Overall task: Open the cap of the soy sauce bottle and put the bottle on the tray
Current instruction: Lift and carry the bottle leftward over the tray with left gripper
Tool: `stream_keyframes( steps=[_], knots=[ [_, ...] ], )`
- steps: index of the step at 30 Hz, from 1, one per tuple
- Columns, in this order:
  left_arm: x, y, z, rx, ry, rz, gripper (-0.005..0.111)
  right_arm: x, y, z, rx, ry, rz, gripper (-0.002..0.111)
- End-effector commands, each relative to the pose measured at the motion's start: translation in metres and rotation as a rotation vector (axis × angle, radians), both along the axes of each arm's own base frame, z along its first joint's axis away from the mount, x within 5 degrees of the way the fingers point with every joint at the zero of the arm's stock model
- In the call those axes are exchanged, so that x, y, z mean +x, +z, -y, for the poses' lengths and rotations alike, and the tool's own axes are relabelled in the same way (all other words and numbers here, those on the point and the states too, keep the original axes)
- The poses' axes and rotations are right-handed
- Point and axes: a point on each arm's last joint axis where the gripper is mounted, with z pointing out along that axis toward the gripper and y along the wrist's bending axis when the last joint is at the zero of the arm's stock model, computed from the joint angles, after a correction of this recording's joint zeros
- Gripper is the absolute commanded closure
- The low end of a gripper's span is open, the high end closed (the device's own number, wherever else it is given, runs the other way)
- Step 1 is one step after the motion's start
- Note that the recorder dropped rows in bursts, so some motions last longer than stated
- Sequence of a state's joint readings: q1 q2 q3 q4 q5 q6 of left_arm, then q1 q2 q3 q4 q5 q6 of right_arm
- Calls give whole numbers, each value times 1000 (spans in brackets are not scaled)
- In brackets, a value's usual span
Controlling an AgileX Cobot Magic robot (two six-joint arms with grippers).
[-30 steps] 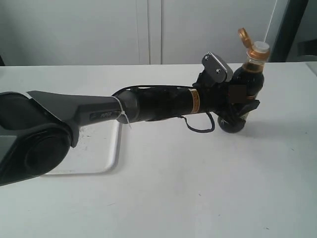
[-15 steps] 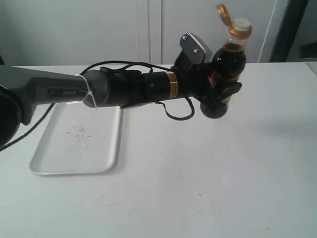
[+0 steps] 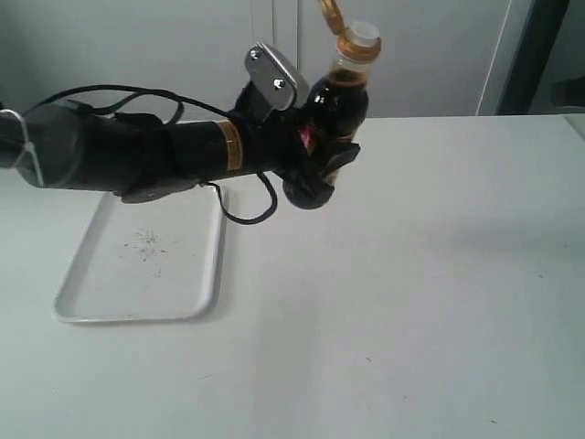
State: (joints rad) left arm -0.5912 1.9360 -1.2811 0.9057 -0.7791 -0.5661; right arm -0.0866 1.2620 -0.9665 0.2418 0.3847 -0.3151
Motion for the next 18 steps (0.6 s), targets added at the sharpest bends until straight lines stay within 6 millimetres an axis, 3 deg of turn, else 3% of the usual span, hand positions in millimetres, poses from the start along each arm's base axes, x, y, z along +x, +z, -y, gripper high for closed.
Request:
stream_keyframes(
  steps=[1, 2, 12, 18],
  knots=[
    [-3, 29, -29, -117, 31, 50, 107, -1, 1, 0, 13, -5, 7, 108],
    [-3, 31, -43, -149, 49, 51, 107, -1, 1, -3, 5, 10, 5, 108],
    [-13, 34, -112, -144, 196, 55, 107, 0, 1, -17, -12, 76, 7, 108],
    [-19, 38, -151, -191, 311, 47, 107, -1, 1, -39, -27, 165, 16, 108]
  ],
)
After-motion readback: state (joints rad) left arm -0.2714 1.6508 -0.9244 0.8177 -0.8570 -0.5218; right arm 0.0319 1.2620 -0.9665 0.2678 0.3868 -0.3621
